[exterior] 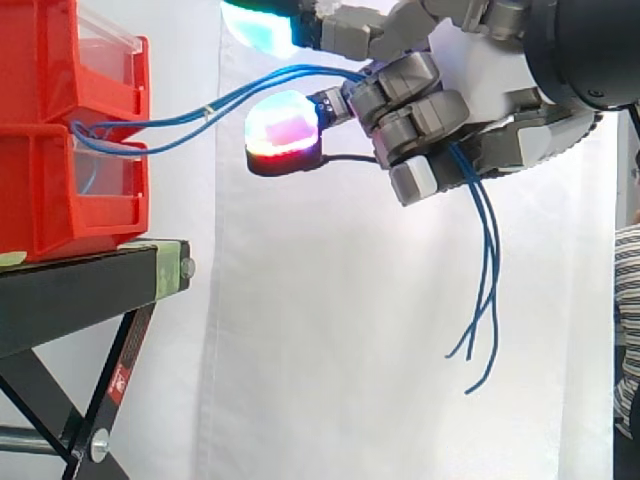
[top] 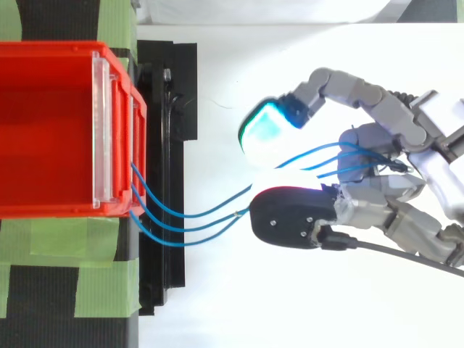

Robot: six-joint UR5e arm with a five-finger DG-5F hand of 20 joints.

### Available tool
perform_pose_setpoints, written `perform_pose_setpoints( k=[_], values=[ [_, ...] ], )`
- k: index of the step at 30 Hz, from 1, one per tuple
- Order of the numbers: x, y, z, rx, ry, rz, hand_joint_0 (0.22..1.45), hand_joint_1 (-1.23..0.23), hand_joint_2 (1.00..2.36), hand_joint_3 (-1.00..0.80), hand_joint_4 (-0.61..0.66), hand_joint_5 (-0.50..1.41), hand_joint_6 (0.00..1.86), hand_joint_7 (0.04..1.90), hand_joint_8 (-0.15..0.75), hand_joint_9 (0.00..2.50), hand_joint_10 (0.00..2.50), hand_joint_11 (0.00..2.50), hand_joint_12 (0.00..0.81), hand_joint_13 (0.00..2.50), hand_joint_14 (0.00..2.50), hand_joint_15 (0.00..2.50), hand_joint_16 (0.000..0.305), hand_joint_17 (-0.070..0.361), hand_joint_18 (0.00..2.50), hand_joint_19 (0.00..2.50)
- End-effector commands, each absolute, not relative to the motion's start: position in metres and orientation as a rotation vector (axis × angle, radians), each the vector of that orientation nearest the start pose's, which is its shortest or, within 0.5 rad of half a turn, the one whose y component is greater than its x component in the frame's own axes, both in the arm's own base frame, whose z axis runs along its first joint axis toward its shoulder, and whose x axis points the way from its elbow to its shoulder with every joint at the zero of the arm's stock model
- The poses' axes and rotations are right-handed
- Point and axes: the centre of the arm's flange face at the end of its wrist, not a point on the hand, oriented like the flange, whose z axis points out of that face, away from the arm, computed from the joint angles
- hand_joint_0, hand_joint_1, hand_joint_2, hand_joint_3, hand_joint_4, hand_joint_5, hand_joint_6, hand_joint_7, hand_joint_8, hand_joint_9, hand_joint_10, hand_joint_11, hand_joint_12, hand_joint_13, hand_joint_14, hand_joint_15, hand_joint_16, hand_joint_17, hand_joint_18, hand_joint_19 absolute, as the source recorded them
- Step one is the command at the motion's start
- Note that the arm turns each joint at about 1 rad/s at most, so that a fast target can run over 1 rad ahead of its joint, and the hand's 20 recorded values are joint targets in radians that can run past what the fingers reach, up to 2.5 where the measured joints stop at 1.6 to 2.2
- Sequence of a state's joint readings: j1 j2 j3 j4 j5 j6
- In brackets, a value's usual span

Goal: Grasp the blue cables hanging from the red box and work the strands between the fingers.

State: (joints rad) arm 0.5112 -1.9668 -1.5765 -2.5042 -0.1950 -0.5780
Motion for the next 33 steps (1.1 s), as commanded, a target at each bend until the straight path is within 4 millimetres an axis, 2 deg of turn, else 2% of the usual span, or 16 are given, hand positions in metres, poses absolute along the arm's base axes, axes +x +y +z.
perform_pose_setpoints(
  k=[1, 4, 7, 9, 13, 16, 19, 22, 26, 31, 33],
  values=[
    [0.6104, 0.0732, 0.3097, 1.334, 0.745, 0.284, 0.84, -0.60, 1.00, -0.92, 0.24, 0.11, 0.15, 1.34, 0.384, 0.99, 2.50, 2.50, 0.419, 1.08, 2.50, 1.64, 0.046, 0.104, 1.46, 1.18],
    [0.6121, 0.0711, 0.3110, 1.340, 0.726, 0.295, 0.90, -0.64, 1.01, -0.75, 0.24, 0.08, 0.20, 1.32, 0.384, 0.99, 2.50, 2.50, 0.419, 1.08, 2.50, 1.64, 0.046, 0.104, 1.46, 1.18],
    [0.6131, 0.0696, 0.3115, 1.340, 0.723, 0.293, 0.94, -0.65, 1.01, -0.67, 0.24, 0.07, 0.25, 1.29, 0.384, 0.99, 2.50, 2.50, 0.419, 1.08, 2.50, 1.64, 0.046, 0.104, 1.46, 1.18],
    [0.6130, 0.0695, 0.3115, 1.340, 0.723, 0.290, 0.94, -0.65, 1.01, -0.67, 0.23, 0.06, 0.28, 1.28, 0.384, 0.99, 2.50, 2.50, 0.419, 1.08, 2.50, 1.64, 0.046, 0.104, 1.46, 1.18],
    [0.6130, 0.0695, 0.3115, 1.340, 0.723, 0.290, 0.90, -0.63, 1.01, -0.83, 0.24, 0.05, 0.31, 1.28, 0.384, 0.99, 2.50, 2.50, 0.419, 1.08, 2.50, 1.64, 0.046, 0.104, 1.46, 1.18],
    [0.6129, 0.0694, 0.3105, 1.342, 0.721, 0.286, 0.92, -0.63, 1.01, -0.75, 0.24, 0.02, 0.54, 1.20, 0.384, 0.99, 2.50, 2.50, 0.419, 1.08, 2.50, 1.64, 0.046, 0.104, 1.46, 1.18],
    [0.6125, 0.0701, 0.3113, 1.343, 0.720, 0.287, 0.96, -0.63, 1.02, -0.61, 0.24, 0.00, 0.65, 1.16, 0.384, 0.99, 2.50, 2.50, 0.419, 1.08, 2.50, 1.64, 0.046, 0.104, 1.46, 1.18],
    [0.6126, 0.0722, 0.3119, 1.343, 0.721, 0.290, 0.97, -0.63, 1.02, -0.56, 0.24, -0.01, 0.67, 1.15, 0.384, 0.99, 2.50, 2.50, 0.419, 1.08, 2.50, 1.64, 0.046, 0.104, 1.46, 1.18],
    [0.6127, 0.0742, 0.3107, 1.342, 0.721, 0.295, 0.96, -0.61, 1.02, -0.59, 0.24, -0.02, 0.68, 1.15, 0.384, 0.99, 2.50, 2.50, 0.419, 1.08, 2.50, 1.64, 0.046, 0.104, 1.46, 1.18],
    [0.6134, 0.0744, 0.3123, 1.353, 0.700, 0.305, 1.03, -0.57, 1.02, -0.42, 0.24, -0.02, 0.69, 1.13, 0.384, 0.99, 2.50, 2.50, 0.419, 1.08, 2.50, 1.64, 0.046, 0.104, 1.46, 1.18],
    [0.6135, 0.0744, 0.3129, 1.360, 0.691, 0.304, 1.04, -0.56, 1.02, -0.42, 0.24, -0.02, 0.67, 1.13, 0.384, 0.99, 2.50, 2.50, 0.419, 1.08, 2.50, 1.64, 0.046, 0.104, 1.46, 1.18]
  ],
)
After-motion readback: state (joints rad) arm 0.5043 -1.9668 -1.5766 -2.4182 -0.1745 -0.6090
